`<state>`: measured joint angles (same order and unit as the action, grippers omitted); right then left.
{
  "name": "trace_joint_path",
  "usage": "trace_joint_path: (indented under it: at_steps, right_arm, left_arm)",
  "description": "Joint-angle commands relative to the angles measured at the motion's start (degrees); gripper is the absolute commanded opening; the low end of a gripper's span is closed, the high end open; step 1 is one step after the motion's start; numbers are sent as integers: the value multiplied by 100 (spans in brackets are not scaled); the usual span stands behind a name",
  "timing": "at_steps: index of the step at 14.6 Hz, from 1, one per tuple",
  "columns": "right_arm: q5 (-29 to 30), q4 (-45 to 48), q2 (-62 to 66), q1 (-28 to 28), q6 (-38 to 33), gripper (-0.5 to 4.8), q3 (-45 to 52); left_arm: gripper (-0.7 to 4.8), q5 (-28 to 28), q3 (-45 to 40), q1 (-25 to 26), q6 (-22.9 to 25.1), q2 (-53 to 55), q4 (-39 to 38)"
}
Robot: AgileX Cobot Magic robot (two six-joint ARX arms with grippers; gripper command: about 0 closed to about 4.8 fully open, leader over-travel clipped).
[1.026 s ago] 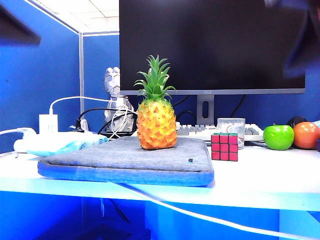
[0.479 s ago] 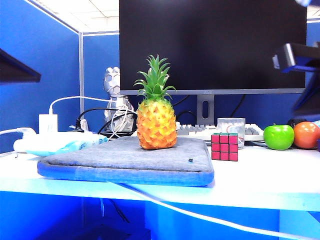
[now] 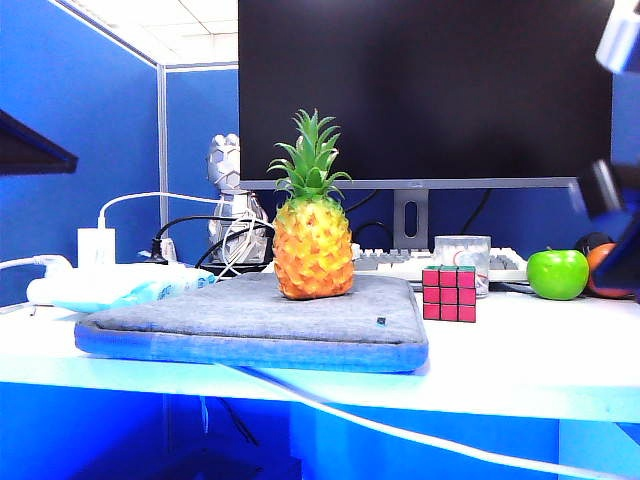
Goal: Rotate the Rubik's Cube so that its red face is facing towards you.
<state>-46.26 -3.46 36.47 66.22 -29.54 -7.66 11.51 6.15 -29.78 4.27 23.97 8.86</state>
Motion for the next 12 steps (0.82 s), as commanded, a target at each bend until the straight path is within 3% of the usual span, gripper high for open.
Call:
trace_joint_path:
  at_steps: [1, 3, 5, 12]
  right_arm:
    - [-11, 101, 2, -192, 450, -1, 2]
    - [61, 911, 4, -352, 831, -1, 332]
    - [-44, 1945, -39, -461, 1163, -1, 691]
    - [-52, 2004, -28, -629, 1158, 0, 702]
  left_arm:
    - [-2, 2, 11, 0, -24, -7, 111]
    - [-3, -85, -20, 0, -22, -4, 94]
    - [-3, -553, -129, 0, -90, -7, 66]
    - [-2, -680, -138, 0, -260, -9, 61]
